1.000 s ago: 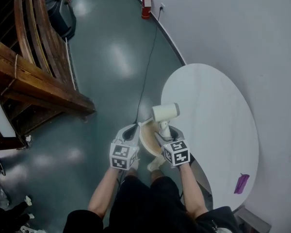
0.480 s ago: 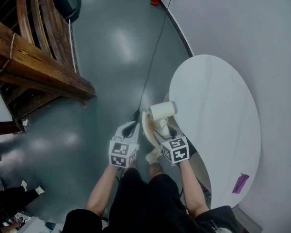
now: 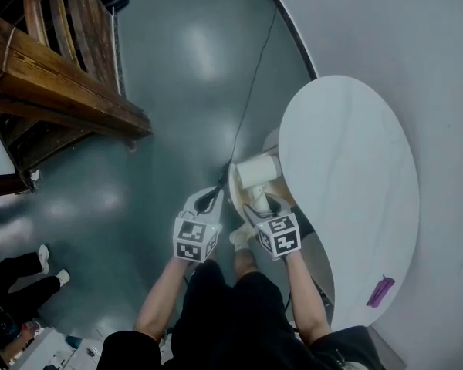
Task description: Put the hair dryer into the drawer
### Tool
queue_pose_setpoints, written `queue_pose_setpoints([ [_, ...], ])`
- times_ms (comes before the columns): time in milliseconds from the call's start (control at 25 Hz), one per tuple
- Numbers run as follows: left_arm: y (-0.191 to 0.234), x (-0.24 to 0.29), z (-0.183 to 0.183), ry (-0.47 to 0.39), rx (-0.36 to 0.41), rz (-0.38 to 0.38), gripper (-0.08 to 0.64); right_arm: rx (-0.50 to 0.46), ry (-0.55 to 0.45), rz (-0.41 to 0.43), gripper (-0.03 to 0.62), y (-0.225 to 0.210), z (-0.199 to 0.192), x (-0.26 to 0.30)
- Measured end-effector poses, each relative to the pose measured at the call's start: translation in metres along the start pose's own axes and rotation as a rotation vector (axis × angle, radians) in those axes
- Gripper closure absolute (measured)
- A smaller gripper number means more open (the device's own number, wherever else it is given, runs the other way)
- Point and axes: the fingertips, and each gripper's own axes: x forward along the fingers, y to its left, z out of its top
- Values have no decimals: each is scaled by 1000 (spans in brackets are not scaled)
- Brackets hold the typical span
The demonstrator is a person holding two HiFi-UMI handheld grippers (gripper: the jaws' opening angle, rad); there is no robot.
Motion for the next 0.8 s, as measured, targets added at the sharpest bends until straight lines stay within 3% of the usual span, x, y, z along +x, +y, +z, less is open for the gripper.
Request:
queue_pose_setpoints([
  [800,6,23,-31,47,-42,7,554,14,78,10,331,-22,-37,23],
])
